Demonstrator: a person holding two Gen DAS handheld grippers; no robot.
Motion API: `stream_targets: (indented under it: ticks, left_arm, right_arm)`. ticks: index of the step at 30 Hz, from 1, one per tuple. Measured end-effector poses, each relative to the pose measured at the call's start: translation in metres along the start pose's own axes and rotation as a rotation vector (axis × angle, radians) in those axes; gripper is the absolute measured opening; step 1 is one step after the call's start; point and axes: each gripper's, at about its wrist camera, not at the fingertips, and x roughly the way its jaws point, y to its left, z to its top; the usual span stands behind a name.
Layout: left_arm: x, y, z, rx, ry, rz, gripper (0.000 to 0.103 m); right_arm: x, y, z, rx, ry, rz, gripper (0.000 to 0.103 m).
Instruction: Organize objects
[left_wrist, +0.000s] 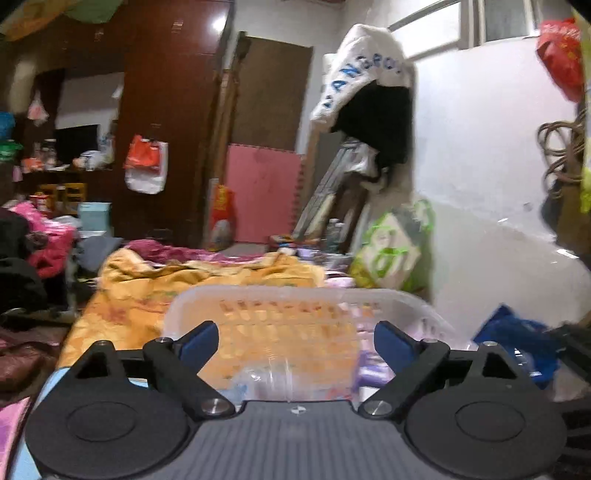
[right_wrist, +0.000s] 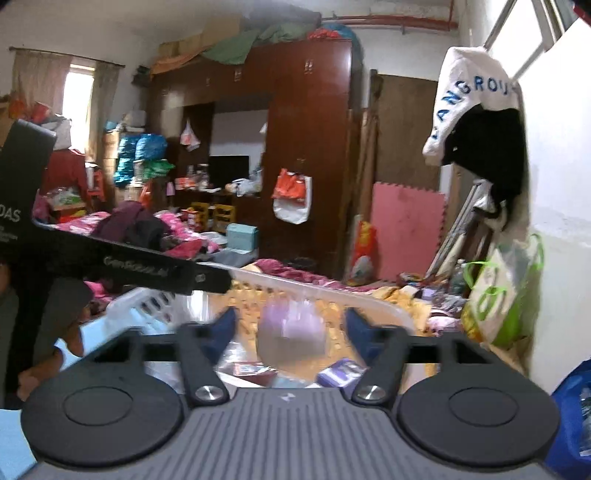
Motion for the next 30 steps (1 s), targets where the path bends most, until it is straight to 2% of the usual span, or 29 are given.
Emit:
stream_targets:
  ticks: [3,5,6,7,9,12,15,18,22,25,26,27,28,30]
  left_arm:
    - [-0.025,0.006,-0.011,-0.002,-0.014,-0.060,0.093]
    - [-0.051,0.008,-0.026,0.021,-0.035,-0.066,0.093]
    - [-0.063,0.007,-0.036,0.042,-0.045,-0.068,0.093]
    - [-0.077,0.007,-0.050,0.068,-0.050,-0.080,0.093]
    - [-0.096,0.010,-0.078,0.073,-0.039,-0.112,0.093]
    - [-0.108,0.013,-0.119,0.058,0.020,-0.186,0.093]
    - [-0.102,0.003,-0.146,0.128,0.090,-0.194,0.093]
    - [-0.092,-0.009,-0.158,0.197,0.124,-0.178,0.093]
    - [-0.085,-0.010,-0.162,0.188,0.158,-0.197,0.093]
    - [-0.080,-0.014,-0.164,0.200,0.174,-0.157,0.089]
    - [-0.078,-0.014,-0.164,0.199,0.182,-0.150,0.082]
    - [-0.076,-0.014,-0.164,0.197,0.191,-0.151,0.075]
    - [-0.075,-0.015,-0.164,0.200,0.196,-0.146,0.073]
    - [-0.076,-0.017,-0.166,0.218,0.196,-0.137,0.072]
  right_arm:
    - [-0.021,-0.003,-0.009,0.018,-0.012,0.021,0.084]
    - [-0.045,-0.006,-0.019,0.029,-0.036,0.036,0.093]
    - [-0.059,-0.007,-0.027,0.039,-0.055,0.058,0.101]
    - [-0.071,-0.009,-0.036,0.052,-0.067,0.089,0.103]
    - [-0.095,-0.009,-0.065,0.088,-0.076,0.148,0.103]
    - [-0.111,-0.006,-0.098,0.120,-0.077,0.175,0.103]
    - [-0.102,-0.007,-0.110,0.145,-0.047,0.190,0.103]
    - [-0.082,-0.009,-0.102,0.129,-0.027,0.168,0.103]
    - [-0.065,-0.007,-0.103,0.118,0.015,0.167,0.103]
    - [-0.064,-0.008,-0.110,0.144,0.031,0.179,0.099]
    - [-0.062,-0.009,-0.110,0.147,0.039,0.178,0.096]
    - [-0.060,-0.010,-0.108,0.147,0.043,0.177,0.088]
    - [-0.056,-0.010,-0.107,0.152,0.058,0.183,0.080]
    - [-0.050,-0.008,-0.103,0.154,0.087,0.206,0.073]
